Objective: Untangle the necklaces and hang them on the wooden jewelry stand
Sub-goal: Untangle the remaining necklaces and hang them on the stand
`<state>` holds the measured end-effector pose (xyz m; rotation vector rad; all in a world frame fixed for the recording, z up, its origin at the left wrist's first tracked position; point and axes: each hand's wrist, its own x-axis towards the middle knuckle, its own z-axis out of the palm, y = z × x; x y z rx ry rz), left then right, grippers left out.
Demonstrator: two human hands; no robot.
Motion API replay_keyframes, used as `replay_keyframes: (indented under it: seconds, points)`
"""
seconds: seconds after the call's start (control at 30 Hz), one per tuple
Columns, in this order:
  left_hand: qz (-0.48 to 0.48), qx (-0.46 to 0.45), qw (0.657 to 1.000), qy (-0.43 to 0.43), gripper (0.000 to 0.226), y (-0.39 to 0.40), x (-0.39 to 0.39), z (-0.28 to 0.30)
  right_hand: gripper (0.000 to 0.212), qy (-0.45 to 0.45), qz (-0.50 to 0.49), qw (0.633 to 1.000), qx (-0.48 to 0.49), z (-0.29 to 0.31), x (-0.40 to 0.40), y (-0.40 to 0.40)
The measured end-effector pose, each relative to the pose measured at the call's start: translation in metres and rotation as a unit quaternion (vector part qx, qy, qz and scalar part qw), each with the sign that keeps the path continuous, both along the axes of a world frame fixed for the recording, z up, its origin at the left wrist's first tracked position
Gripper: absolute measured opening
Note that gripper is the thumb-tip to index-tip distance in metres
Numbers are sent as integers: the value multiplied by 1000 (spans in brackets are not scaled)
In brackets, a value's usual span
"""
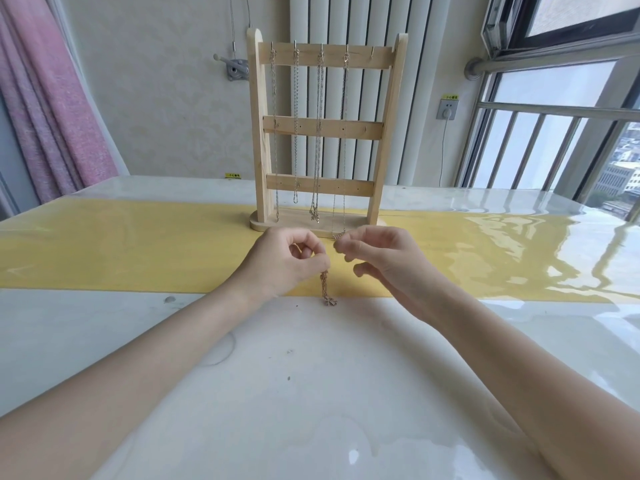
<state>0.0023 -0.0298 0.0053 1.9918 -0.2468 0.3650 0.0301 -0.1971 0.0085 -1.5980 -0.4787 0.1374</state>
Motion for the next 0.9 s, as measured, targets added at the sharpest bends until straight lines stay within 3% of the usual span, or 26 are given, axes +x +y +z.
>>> replay_keyframes:
  seconds: [0.2, 0.43, 0.9]
  points:
    - [17, 20, 1000, -4, 10, 1, 1, -2, 13, -88, -6, 992, -92, 5, -7, 4]
    - [27, 122, 992, -31, 14, 1, -5, 0, 12, -151, 2, 974, -171, 3, -7, 5]
    - [30, 228, 972, -43, 20, 2, -7, -3, 17, -144, 14, 972, -185, -1, -5, 4]
